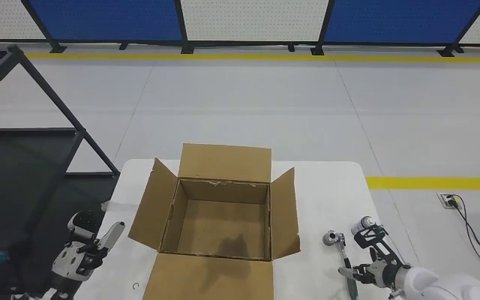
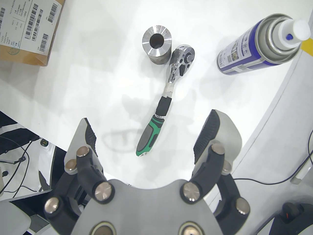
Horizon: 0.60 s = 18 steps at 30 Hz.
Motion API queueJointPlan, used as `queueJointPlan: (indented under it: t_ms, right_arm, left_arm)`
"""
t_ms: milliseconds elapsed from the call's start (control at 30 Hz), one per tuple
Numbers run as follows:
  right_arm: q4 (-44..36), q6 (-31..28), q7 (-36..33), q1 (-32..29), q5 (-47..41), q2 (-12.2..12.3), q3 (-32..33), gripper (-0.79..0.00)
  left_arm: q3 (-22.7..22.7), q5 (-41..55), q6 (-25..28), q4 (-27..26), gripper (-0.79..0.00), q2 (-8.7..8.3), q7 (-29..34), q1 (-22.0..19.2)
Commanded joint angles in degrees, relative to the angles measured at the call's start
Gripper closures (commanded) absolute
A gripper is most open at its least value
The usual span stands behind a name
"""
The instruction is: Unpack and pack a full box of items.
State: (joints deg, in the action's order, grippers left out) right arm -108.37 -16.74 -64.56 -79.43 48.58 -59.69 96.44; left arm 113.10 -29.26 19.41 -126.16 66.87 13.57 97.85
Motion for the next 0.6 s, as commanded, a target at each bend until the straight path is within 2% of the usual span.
queueJointPlan:
  t_ms: [0, 167, 300, 367, 400, 567]
  right_arm:
    - [0.00, -0.01, 0.00, 0.00, 0.00, 0.00, 0.00, -0.785]
    - [-0.74, -1.39, 1.08, -0.23, 1.73, 0.04, -1.43, -0.785]
    - [-0.25, 1.41, 0.76, 1.30, 7.99, 0.00, -5.47, -0.785]
    - [0.86, 3.92, 0.33, 2.57, 11.27, -0.09, -7.51, -0.480]
    - [1.49, 5.06, 0.32, 3.28, 12.02, -0.19, -8.51, -0.409]
    - [5.31, 6.89, -0.46, 6.30, 13.44, -0.40, -11.24, -0.277]
  left_arm:
    - [0.00, 0.00, 0.00, 0.00, -0.785, 0.00, 0.00, 0.00]
    - [0.00, 0.00, 0.00, 0.00, -0.785, 0.00, 0.00, 0.00]
    - [0.23, 0.87, 0.45, 1.09, -0.785, 0.04, -0.58, 0.22]
    - [0.78, 1.74, 0.66, 1.64, -0.785, 0.08, -1.21, 0.45]
    - [1.11, 2.01, 0.72, 1.83, -0.785, 0.09, -1.32, 0.54]
    - [2.41, 3.23, 1.14, 2.42, -0.785, 0.07, -1.21, 0.79]
